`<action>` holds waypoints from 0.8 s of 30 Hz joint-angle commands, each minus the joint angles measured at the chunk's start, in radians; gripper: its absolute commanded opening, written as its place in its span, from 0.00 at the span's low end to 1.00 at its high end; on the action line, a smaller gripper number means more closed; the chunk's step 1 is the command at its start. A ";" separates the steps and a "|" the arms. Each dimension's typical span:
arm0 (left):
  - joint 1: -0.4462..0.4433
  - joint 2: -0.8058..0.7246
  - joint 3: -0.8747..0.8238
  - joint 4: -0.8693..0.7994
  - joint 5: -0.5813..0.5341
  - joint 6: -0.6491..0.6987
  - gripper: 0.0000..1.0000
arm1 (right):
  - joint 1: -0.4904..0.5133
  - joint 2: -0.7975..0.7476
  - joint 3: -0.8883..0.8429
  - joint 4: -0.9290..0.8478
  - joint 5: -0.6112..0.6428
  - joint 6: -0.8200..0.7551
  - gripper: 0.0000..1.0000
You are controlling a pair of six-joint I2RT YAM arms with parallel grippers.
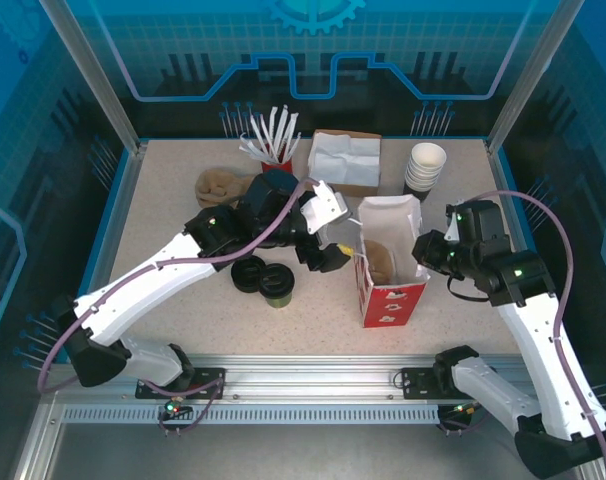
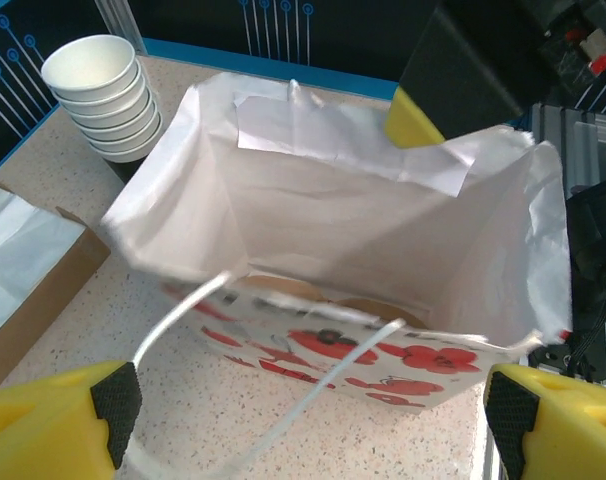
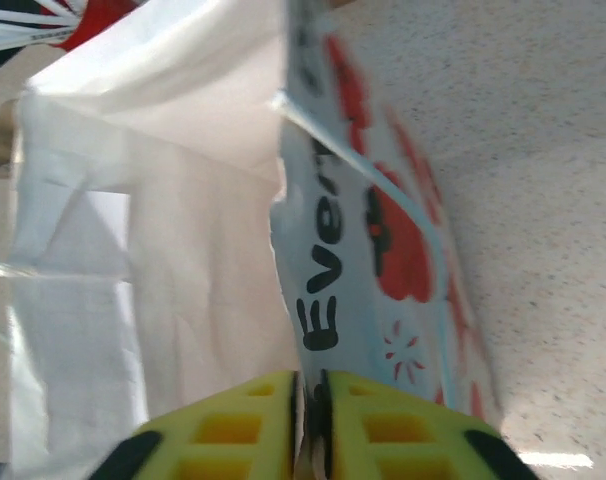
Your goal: Pack the takeout coffee
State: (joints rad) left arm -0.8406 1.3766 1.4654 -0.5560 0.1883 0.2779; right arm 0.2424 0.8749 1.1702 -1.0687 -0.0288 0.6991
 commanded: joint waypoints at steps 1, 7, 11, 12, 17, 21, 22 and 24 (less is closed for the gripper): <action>0.006 -0.043 -0.031 -0.006 -0.020 -0.031 0.90 | -0.038 0.010 0.072 -0.123 0.037 -0.110 0.27; 0.006 -0.074 -0.064 -0.004 -0.024 -0.041 0.91 | -0.076 0.060 0.174 -0.213 0.074 -0.230 0.39; 0.007 -0.095 -0.084 -0.005 -0.028 -0.044 0.91 | -0.076 0.100 0.227 -0.197 0.062 -0.279 0.41; 0.007 -0.099 -0.091 -0.005 -0.029 -0.043 0.91 | -0.078 0.110 0.240 -0.188 0.053 -0.291 0.42; 0.010 -0.115 -0.113 -0.009 -0.026 -0.048 0.92 | -0.078 0.203 0.307 -0.131 0.003 -0.386 0.42; 0.013 -0.128 -0.128 -0.005 -0.024 -0.055 0.92 | -0.080 0.292 0.355 -0.114 -0.001 -0.457 0.45; 0.014 -0.130 -0.131 -0.005 -0.022 -0.055 0.92 | -0.080 0.313 0.367 -0.117 -0.003 -0.480 0.45; 0.013 -0.137 -0.138 -0.004 -0.014 -0.056 0.92 | -0.082 0.343 0.376 -0.111 0.007 -0.508 0.46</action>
State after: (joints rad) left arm -0.8337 1.2713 1.3441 -0.5552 0.1715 0.2359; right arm 0.1753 1.1904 1.5146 -1.1900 -0.0093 0.2787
